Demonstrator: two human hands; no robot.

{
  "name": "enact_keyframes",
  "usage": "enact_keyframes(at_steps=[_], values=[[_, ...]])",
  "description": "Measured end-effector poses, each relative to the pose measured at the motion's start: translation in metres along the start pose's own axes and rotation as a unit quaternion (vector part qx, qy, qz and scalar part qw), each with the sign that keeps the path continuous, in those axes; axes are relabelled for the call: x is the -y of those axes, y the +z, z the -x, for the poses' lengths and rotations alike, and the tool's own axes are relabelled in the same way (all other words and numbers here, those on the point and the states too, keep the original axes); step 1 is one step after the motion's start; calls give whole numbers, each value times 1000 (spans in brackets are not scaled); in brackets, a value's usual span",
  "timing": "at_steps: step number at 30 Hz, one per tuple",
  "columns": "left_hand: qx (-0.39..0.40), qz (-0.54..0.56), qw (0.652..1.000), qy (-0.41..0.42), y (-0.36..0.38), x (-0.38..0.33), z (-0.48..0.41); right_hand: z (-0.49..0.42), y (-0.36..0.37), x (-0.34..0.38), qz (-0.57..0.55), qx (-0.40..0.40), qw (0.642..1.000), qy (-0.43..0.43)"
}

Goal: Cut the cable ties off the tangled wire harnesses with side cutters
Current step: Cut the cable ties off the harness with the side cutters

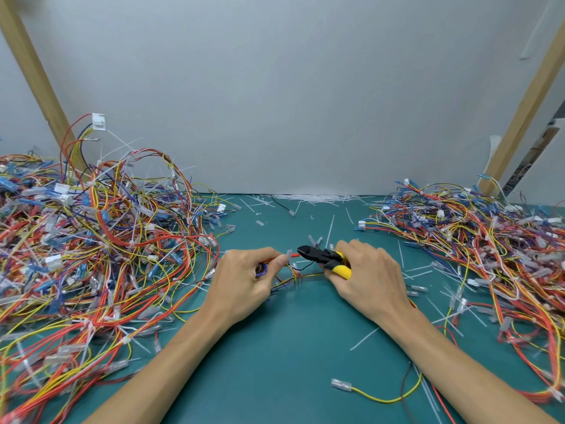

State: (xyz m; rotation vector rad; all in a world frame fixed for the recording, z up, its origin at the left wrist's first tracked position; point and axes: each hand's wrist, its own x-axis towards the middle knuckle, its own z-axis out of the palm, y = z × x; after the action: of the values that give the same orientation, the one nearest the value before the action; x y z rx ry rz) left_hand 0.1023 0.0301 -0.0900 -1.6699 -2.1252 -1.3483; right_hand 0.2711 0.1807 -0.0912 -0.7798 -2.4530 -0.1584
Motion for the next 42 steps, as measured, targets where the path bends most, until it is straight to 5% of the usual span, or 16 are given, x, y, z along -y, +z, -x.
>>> enact_keyframes(at_steps=[6, 16, 25, 31, 35, 42], values=[[-1, -14, 1000, 6, 0, 0, 0, -2, 2, -1, -71, 10, 995, 69], [-96, -189, 971, 109, 2, 2, -3, -8, -1, -8, -267, -28, 950, 162], [8, -288, 926, 245, 6, -15, 4, -12, 2, -9, -304, -39, 939, 155], [89, -249, 953, 149, 19, -27, 14, -11, -1, -9, -309, -43, 938, 150], [115, -123, 985, 43, 14, -14, 11, -10, -1, -7, -315, -42, 936, 149], [95, -71, 992, 53, 14, -9, 7, -6, -4, -3, -307, -57, 939, 144]])
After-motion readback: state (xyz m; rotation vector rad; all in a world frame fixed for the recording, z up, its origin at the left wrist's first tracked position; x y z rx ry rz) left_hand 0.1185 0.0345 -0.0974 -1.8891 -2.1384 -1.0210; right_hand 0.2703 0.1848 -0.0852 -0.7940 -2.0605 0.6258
